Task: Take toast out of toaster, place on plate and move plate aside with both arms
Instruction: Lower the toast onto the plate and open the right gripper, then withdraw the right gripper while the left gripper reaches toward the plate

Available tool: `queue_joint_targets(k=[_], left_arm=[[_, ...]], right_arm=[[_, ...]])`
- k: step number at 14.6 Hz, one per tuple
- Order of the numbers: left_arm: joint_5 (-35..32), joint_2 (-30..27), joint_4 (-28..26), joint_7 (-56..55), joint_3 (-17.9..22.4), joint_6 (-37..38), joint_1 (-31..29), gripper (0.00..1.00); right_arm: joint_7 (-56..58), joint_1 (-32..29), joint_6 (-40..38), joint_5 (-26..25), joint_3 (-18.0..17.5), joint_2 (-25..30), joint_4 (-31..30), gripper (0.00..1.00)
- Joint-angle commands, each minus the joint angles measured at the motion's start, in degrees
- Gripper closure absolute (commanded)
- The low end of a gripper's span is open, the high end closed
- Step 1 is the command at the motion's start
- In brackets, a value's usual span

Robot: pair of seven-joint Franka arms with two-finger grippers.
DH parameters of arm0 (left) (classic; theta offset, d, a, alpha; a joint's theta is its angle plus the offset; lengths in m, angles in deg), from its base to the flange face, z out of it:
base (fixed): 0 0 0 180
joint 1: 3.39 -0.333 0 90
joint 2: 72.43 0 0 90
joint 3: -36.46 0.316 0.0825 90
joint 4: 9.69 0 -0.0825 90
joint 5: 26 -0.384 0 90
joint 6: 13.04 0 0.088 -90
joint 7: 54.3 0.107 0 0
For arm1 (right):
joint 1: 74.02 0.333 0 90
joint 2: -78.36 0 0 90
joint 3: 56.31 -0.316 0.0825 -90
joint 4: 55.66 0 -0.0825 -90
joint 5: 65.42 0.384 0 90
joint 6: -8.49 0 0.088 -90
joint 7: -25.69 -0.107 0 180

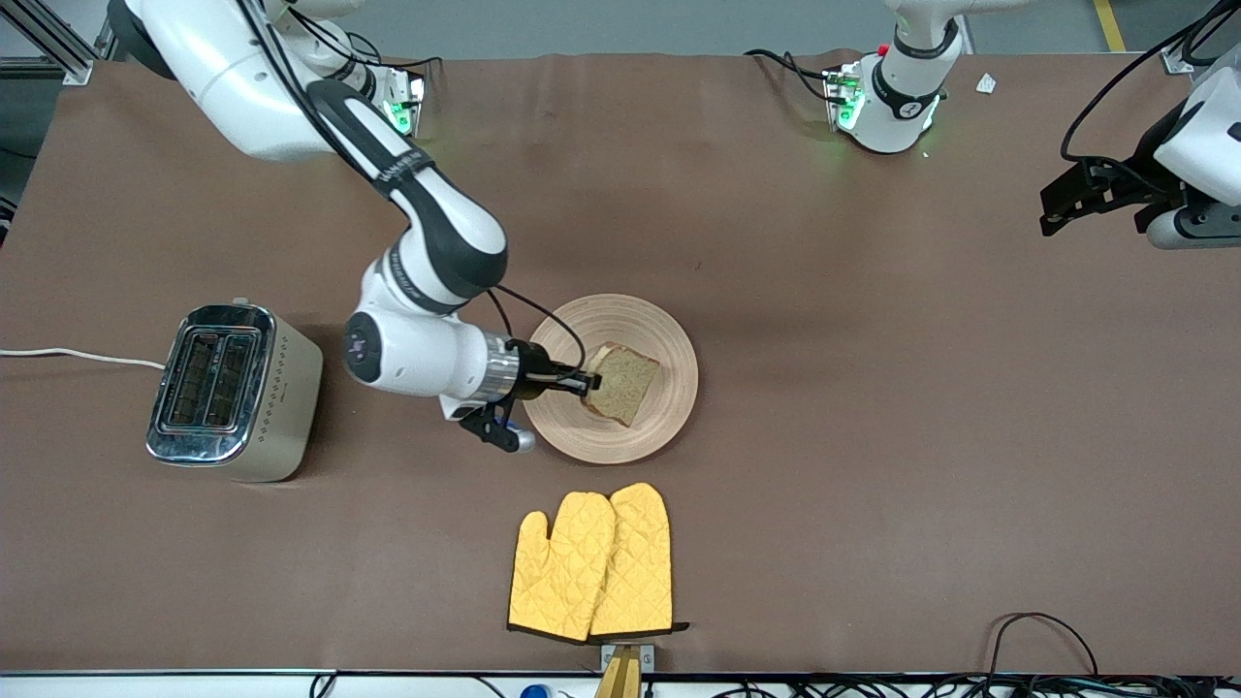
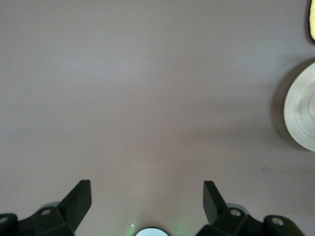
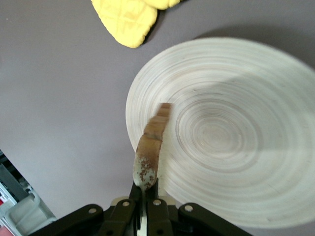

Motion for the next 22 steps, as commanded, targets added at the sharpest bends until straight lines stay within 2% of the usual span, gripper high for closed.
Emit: queue_joint_targets(k=[1, 2, 3, 5, 6, 8, 9, 13, 17, 19, 22], left_arm=[[0.8, -0.42, 0.21, 0.97, -0.11, 0.76, -0.33, 0.0], [0.8, -0.33, 0.3, 1.05, -0.11, 0.76, -0.33, 0.0], [0.8, -0.33, 0.21, 1.06, -0.11, 0.76, -0.33, 0.0], [0.8, -0.33, 0.12, 0.97, -0.11, 0.76, -0.33, 0.0], [0.8, -0.33, 0.21, 0.88, -0.11, 0.76, -0.33, 0.0], [0.8, -0.25, 0.3, 0.62, -0.11, 0.76, -0.33, 0.0], [0.8, -0.24, 0.3, 0.62, -0.11, 0.76, -0.33, 0.0], [0.98, 0.19, 0.3, 0.26, -0.2, 0.59, -0.07, 0.0], [4.13, 3.0, 0.39, 0.18, -0.29, -0.81, -0.33, 0.0], [5.81, 4.84, 0.13, 0.35, -0.29, -2.22, -0.42, 0.0], [11.94, 9.15, -0.66, 0.97, -0.29, -5.55, -0.33, 0.0]], right_arm=[[2.29, 0.25, 5.53, 1.54, -0.56, 0.94, -5.5, 0.92], [4.57, -0.02, 5.72, 1.45, -0.38, 1.03, -6.82, 0.81], [6.69, -0.37, 5.55, 0.93, -0.03, 1.03, -7.7, 0.59], [11.52, -0.11, 5.2, 0.75, 2.15, 1.21, -8.24, 0.22], [12.76, 0.07, 5.02, 0.66, 3.21, 1.47, -8.24, 0.0], [13.21, -0.8, 1.18, -0.47, 4.62, 2.26, -7.54, 0.0], [13.3, -1.24, -2.33, -1.7, 6.63, 3.74, -6.93, 0.0], [15.22, -1.34, -15.08, -7.14, 19.98, 15.25, -5.78, 0.0], [30.14, -1.77, -25.54, -10.23, 30.44, 22.63, -5.78, 0.0], [36.21, -3.35, -30.12, -14.96, 32.66, 26.06, -5.78, 0.0], [39.67, -4.5, -35.04, -23.05, 33.1, 32.03, -6.13, 0.0]])
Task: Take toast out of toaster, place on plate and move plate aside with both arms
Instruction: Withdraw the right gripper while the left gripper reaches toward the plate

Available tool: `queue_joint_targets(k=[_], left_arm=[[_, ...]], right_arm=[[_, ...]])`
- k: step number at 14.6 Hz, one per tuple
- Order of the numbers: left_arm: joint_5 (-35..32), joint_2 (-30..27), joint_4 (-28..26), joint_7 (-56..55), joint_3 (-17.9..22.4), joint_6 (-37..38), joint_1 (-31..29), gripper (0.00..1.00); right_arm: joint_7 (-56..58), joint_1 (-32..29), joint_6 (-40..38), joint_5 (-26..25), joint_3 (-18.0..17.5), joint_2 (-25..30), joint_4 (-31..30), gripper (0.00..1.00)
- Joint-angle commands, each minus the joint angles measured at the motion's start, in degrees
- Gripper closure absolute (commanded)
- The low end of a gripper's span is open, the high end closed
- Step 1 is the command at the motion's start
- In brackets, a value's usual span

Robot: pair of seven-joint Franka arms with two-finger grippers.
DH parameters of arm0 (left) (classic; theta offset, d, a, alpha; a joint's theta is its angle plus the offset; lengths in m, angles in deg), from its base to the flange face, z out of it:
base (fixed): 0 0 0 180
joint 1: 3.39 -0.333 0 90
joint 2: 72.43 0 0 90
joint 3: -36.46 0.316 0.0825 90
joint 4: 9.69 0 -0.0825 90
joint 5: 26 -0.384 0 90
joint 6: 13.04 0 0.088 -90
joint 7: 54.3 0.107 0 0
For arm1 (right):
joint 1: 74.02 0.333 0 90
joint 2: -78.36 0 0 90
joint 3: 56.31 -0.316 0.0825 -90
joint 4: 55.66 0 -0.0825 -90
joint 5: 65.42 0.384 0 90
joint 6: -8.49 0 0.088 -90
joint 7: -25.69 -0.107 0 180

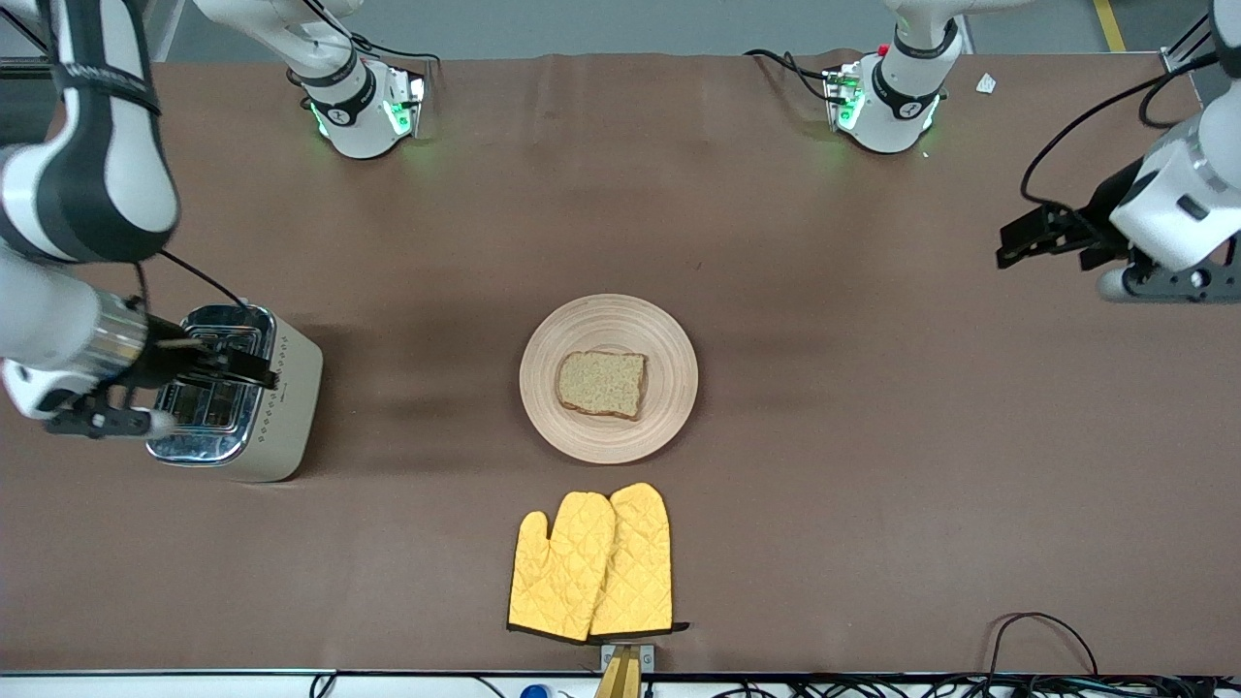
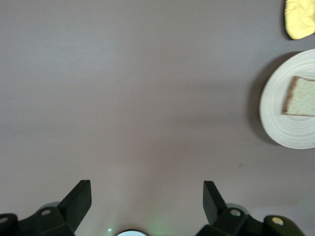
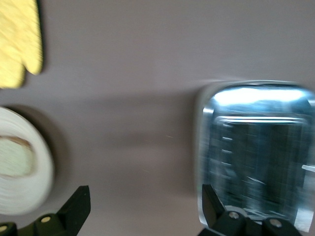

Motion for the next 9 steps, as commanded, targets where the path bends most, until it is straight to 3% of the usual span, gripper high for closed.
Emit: queue_joint_targets(k=[1, 6, 9], left_arm=[[6.43, 4.34, -0.42, 1.06, -0.2, -3.53, -0.38, 0.0], [15.13, 12.25, -5.33, 9.47, -1.6, -16.61, 0.23, 0.0], [22.6, 16.99, -10.86, 15.37, -5.28, -29.51, 0.32, 0.0]], right_arm=[[1.52, -0.05, -3.25, -5.68, 0.11, 7.18, -3.13, 0.0], [1.96, -2.43, -9.4, -7.45, -0.15, 13.69, -3.04, 0.0], [1.87, -3.21, -10.73, -7.45, -0.06, 15.11, -2.69, 0.0]])
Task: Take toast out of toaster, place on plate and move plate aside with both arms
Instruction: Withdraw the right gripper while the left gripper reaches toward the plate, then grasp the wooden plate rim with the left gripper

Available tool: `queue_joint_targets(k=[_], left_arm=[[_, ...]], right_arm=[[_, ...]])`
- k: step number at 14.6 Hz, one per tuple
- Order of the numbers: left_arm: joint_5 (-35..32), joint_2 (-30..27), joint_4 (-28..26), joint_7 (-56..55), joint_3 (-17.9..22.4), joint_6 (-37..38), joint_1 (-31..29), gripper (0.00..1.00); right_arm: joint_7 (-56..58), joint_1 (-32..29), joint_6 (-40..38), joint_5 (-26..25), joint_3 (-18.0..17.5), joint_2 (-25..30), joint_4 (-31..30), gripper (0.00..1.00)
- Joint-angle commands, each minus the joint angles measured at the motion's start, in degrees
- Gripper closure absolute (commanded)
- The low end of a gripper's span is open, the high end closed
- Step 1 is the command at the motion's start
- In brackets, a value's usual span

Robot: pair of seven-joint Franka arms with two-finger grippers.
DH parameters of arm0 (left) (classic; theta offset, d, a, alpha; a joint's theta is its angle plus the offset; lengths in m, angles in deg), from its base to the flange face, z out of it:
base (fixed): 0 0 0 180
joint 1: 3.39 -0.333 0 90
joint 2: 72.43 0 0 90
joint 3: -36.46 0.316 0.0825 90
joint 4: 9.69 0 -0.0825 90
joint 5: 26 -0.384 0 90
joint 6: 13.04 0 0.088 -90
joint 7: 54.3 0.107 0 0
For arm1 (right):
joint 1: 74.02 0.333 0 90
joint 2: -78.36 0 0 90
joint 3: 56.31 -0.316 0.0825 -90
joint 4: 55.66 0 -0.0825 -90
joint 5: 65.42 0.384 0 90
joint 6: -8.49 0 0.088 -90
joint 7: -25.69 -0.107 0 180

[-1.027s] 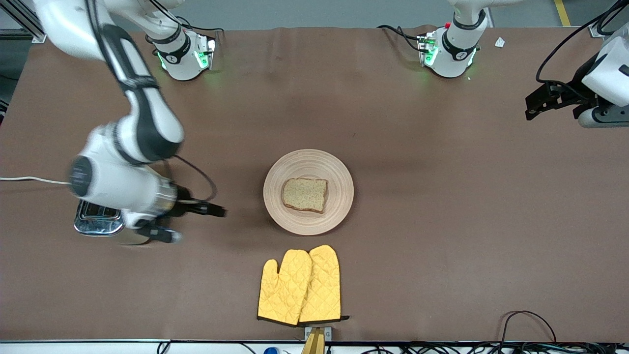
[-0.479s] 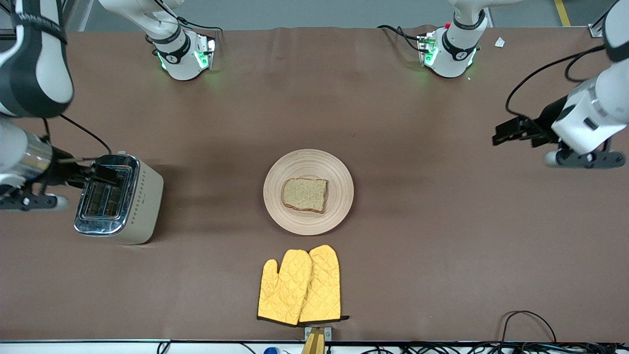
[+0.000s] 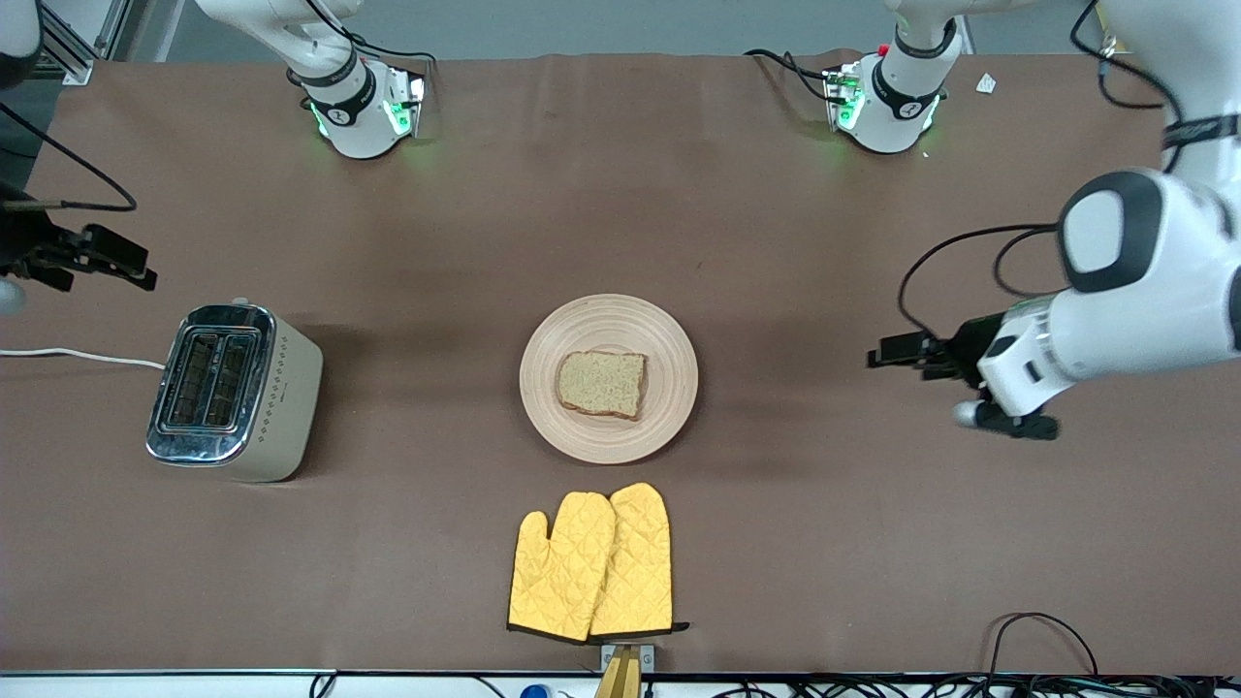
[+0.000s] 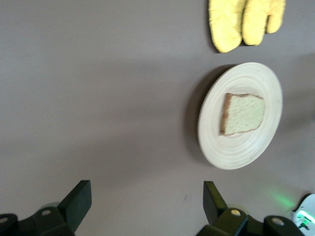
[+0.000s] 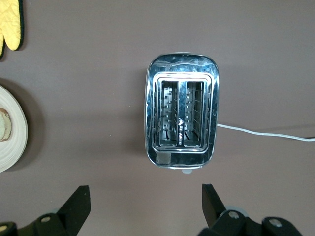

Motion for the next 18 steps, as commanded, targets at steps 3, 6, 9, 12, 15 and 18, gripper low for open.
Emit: queue_joint_targets(k=[3, 6, 9, 12, 15, 18], left_arm=[[6.25, 8.77, -4.15, 5.38, -7.2, -16.06, -0.14, 0.03], [10.73, 15.01, -4.07, 5.73, -10.98, -21.08, 0.04, 0.13], [12.5, 19.41, -4.15, 6.0, -13.27, -24.95, 0.39, 0.29], [12.59, 23.1, -4.07, 6.61, -16.18, -29.69, 0.48, 0.38], [12.5, 26.09, -3.89, 6.7, -17.85, -31.37, 0.48, 0.45], [13.9, 28.12, -3.8, 6.96, -19.43, -33.66, 0.48, 0.53]], right_arm=[[2.12, -1.05, -0.46, -0.95, -0.72, 1.49, 0.85, 0.0], [1.86, -1.58, -1.86, -0.95, -0.28, 1.4, 1.82, 0.0], [1.86, -1.49, -3.26, -1.12, -0.54, 1.41, 4.81, 0.0], [1.78, -1.84, -3.45, -1.04, -0.63, 1.32, 4.64, 0.0], [-0.15, -1.58, -3.18, -1.04, -0.63, 1.32, 4.55, 0.0], [-0.51, -1.58, -3.36, -1.04, -0.63, 1.32, 4.55, 0.0]])
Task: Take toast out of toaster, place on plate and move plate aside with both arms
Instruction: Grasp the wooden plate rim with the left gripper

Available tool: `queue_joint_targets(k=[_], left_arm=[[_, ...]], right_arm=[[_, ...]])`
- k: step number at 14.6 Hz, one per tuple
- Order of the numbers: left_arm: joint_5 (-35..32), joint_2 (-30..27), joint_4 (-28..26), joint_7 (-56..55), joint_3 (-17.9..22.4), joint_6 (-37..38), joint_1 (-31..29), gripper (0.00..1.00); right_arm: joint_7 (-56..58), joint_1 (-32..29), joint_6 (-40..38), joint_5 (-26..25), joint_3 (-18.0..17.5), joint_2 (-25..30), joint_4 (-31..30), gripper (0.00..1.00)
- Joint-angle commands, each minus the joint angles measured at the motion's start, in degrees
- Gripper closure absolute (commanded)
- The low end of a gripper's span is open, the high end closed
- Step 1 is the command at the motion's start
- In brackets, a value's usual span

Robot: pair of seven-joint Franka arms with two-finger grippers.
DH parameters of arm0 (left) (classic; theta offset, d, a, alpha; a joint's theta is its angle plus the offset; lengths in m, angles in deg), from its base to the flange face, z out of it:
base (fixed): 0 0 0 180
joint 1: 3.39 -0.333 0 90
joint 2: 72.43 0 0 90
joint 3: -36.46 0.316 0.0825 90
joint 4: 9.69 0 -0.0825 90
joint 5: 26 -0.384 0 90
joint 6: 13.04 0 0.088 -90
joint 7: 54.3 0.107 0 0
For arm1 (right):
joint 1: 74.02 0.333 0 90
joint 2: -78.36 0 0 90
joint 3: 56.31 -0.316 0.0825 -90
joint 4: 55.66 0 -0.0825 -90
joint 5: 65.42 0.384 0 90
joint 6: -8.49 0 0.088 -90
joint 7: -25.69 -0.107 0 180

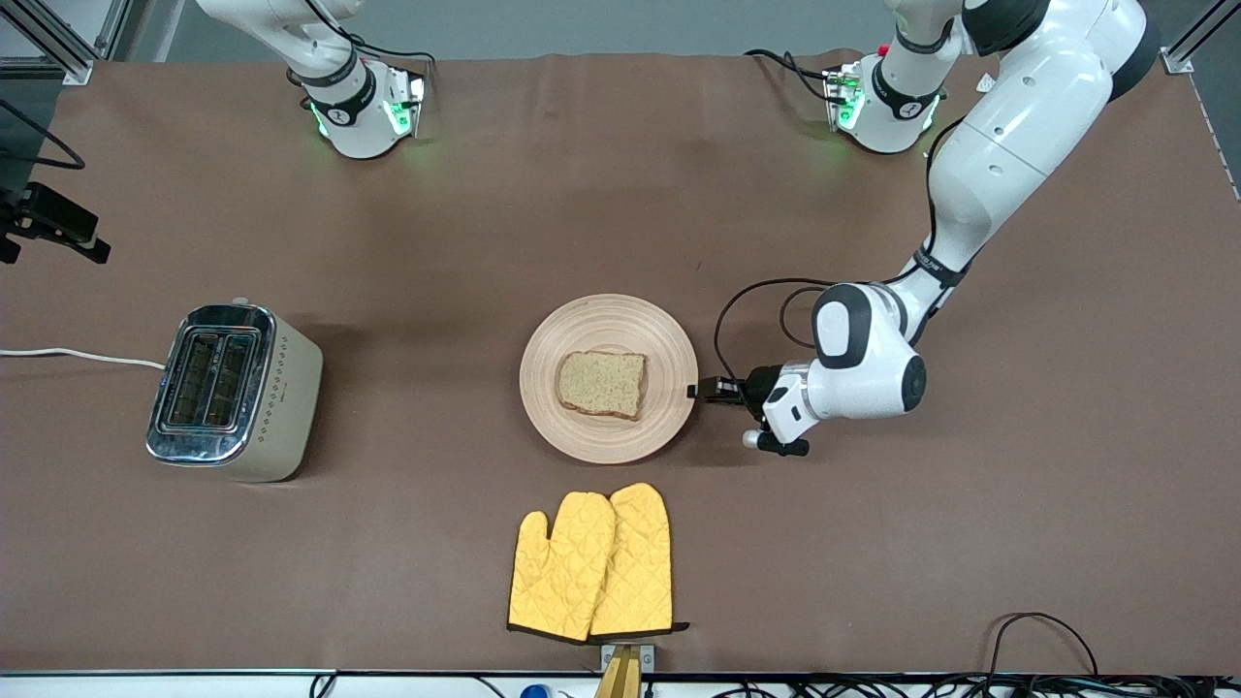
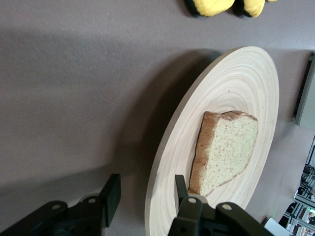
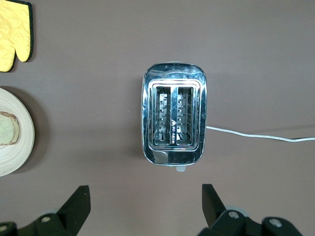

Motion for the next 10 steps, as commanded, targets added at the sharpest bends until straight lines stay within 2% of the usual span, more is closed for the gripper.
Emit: queue_joint_targets(k=[1, 5, 10], left_arm=[[3.61, 1.89, 0.74, 2.31, -1.63, -1.95, 0.16, 0.57], [9.59, 2.25, 0.57, 7.93, -1.55, -1.95, 1.13, 0.65], [9.95, 2.78, 0.57, 10.67, -1.55, -1.86, 0.42, 0.89]], right_arm=[[-0.92, -0.64, -0.46, -1.01, -0.67, 0.5, -0.2, 0.0], [-0.92, -0.46, -0.55, -1.01, -0.67, 0.5, -0.29, 0.0], [-3.02, -0.37, -0.81, -1.01, -0.76, 0.5, -0.38, 0.0]])
